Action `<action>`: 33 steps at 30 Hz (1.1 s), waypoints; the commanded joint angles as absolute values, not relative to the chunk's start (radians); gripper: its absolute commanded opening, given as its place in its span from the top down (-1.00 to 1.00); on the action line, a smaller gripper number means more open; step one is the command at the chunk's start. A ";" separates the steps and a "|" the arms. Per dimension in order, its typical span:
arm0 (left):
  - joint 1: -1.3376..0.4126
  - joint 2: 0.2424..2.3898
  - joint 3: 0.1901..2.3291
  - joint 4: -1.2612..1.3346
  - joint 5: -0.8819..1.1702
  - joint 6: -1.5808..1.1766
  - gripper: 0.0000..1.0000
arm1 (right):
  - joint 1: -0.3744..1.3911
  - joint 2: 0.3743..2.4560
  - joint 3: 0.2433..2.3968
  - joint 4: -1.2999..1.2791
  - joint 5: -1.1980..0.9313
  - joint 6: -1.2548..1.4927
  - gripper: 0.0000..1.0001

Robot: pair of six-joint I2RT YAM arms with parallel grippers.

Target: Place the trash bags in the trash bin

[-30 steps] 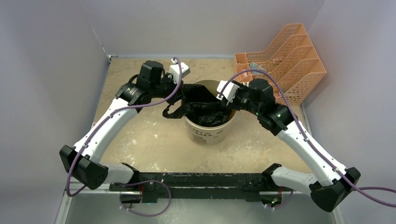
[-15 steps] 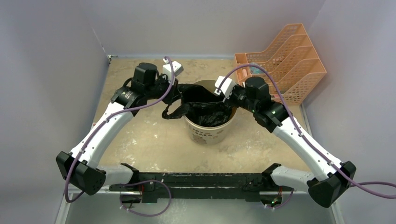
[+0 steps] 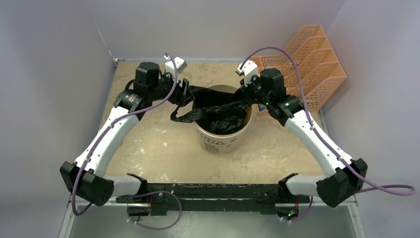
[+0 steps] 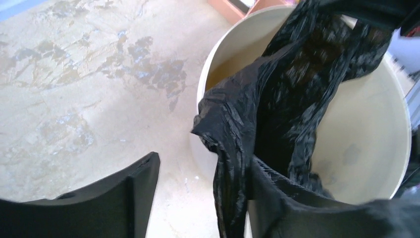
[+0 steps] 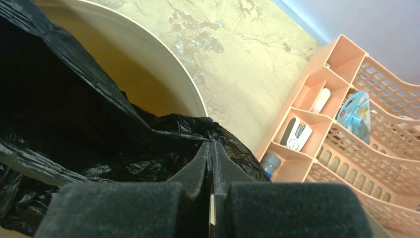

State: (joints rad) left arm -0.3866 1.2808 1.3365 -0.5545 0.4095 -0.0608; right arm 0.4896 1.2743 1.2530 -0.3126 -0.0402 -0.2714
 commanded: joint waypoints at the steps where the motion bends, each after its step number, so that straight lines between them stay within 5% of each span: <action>1: -0.382 1.279 1.413 -0.450 0.421 -0.067 -0.35 | 0.471 1.257 1.303 -0.307 -0.040 -0.171 1.00; 5: -0.383 1.284 1.419 -0.429 0.447 -0.044 -0.25 | 0.441 1.247 1.307 -0.279 -0.042 -0.135 1.00; 10: -0.382 1.291 1.389 -0.411 0.410 -0.048 0.59 | 0.410 1.258 1.314 -0.256 -0.040 -0.087 1.00; 23: -0.277 1.328 1.315 -0.373 0.431 -0.152 1.00 | 0.373 1.339 1.336 -0.199 -0.092 -0.044 1.00; 25: -0.275 1.346 1.332 -0.391 0.472 -0.137 0.88 | 0.373 1.352 1.352 -0.208 -0.102 -0.052 1.00; 27: -0.275 1.358 1.354 -0.419 0.514 -0.134 0.31 | 0.373 1.357 1.372 -0.224 -0.115 -0.054 1.00; 29: -0.275 1.343 1.359 -0.411 0.553 -0.122 0.00 | 0.373 1.350 1.380 -0.228 -0.159 -0.066 1.00; 33: -0.275 1.276 1.369 -0.384 0.620 -0.039 -0.27 | 0.373 1.339 1.402 -0.255 -0.200 -0.105 1.00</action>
